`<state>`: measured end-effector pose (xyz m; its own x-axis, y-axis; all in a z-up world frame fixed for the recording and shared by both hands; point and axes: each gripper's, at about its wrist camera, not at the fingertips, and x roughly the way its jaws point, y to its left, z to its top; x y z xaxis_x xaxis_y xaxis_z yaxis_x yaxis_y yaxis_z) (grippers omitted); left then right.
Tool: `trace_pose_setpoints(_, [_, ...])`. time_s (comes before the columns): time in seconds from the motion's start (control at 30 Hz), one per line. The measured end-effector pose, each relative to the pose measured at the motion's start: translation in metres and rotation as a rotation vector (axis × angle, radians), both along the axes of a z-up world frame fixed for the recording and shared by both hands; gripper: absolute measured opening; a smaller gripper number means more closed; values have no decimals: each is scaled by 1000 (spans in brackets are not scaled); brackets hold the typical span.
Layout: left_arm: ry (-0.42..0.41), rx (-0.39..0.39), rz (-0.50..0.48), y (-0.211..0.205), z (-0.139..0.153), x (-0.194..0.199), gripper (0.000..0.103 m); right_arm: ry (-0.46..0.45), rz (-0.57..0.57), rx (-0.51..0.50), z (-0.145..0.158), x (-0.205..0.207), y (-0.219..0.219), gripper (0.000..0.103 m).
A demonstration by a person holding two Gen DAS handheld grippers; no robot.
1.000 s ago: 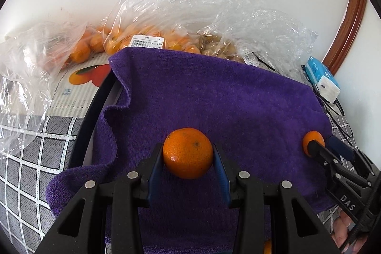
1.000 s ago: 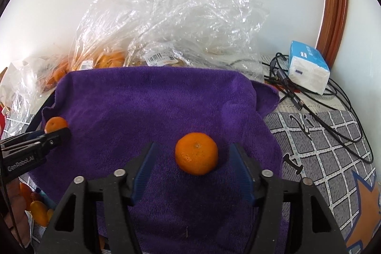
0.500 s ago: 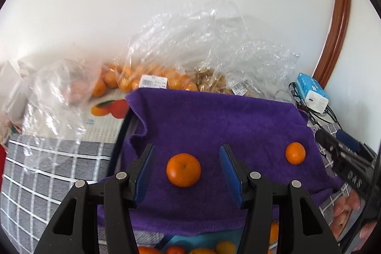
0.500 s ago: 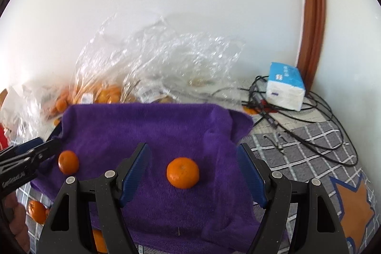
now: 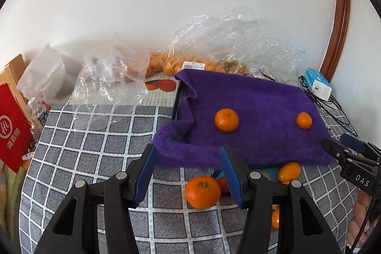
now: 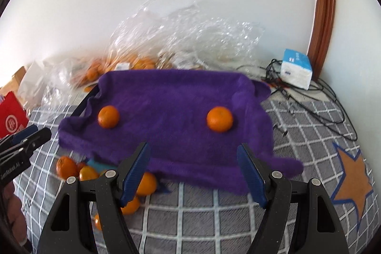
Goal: Organize fruits
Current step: 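Move both tools back toward the fruit on the blue paper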
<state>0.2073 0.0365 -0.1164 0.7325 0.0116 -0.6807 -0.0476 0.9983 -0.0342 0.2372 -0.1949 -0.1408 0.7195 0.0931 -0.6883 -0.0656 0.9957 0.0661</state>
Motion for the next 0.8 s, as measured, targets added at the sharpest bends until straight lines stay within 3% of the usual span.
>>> trace_pose_setpoints(0.2, [22, 11, 39, 18, -15, -16, 52, 26, 42, -4, -14, -18, 10, 68])
trace_pose_setpoints(0.33, [40, -30, 47, 26, -29, -17, 52, 72, 68, 2, -25, -15, 17, 57])
trace_pose_setpoints(0.57, [-21, -104, 46, 38, -41, -21, 53, 115, 119, 22, -34, -1, 33, 57])
trace_pose_setpoints(0.8, [-16, -165, 56, 45, -47, -24, 57, 186, 149, 30, -50, 18, 50, 57])
